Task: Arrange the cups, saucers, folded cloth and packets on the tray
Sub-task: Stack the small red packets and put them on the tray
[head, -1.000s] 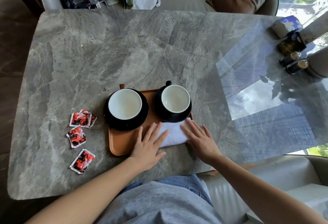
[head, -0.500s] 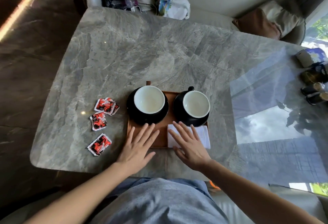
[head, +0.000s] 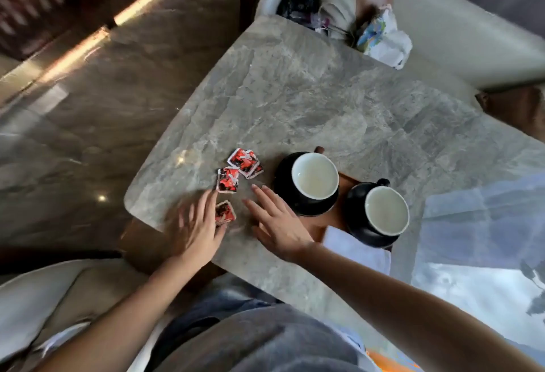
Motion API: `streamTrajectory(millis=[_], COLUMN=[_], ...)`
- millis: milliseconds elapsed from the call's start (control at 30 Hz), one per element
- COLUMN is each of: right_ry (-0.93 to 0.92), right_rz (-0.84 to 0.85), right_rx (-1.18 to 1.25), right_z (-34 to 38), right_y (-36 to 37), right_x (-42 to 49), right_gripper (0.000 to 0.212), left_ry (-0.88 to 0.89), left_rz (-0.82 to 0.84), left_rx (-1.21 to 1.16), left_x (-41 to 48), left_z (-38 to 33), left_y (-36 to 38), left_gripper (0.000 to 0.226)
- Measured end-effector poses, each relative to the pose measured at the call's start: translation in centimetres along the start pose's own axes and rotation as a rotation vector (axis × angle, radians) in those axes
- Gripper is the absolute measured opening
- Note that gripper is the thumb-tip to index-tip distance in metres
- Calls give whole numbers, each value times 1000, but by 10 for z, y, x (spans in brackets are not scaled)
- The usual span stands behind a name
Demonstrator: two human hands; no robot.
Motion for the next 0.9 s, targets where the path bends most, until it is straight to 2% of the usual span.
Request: streamTrajectory(millis=[100, 300, 400, 533, 633, 733, 833, 900], right_ry=[59, 360, 455, 480, 481, 479, 452, 454], right_rz=[-2, -53, -73, -3, -39, -66, -84, -117], right_rx=[77, 261, 227, 65, 26, 26, 55, 184], right_z=[3, -6, -10, -13, -11, -13, -15, -13], right_y=[-6, -23, -27, -17, -11, -13, -16, -18], right_x=[29, 89, 111, 116, 112, 112, 108, 103], right_gripper=[63, 60, 54, 52, 49, 43, 37, 34], left_ry=[-23, -54, -66, -134, -256, -503, -601, -663], left_rz=[-21, 1, 22, 27, 8, 70, 51, 52], left_rx=[17, -25, -162, -338, -638, -1262, -1506, -1631], left_x=[1, 12, 14, 7, -5, -17, -20, -17], left_z=[3, -2, -4, 0, 6, 8, 13, 14], left_y=[0, -7, -8, -9, -6, -2, -7, -10], left_gripper=[66, 50, 40, 19, 12, 8, 11, 16])
Point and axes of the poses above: each hand's wrist, its own x-axis towards the middle knuckle, its own y-axis out of the palm, z = x × y, the point moved 3 cm from there along x, towards the middle knuckle, and after that the axes turned 2 degrees about -x, right-handed, at the moved point
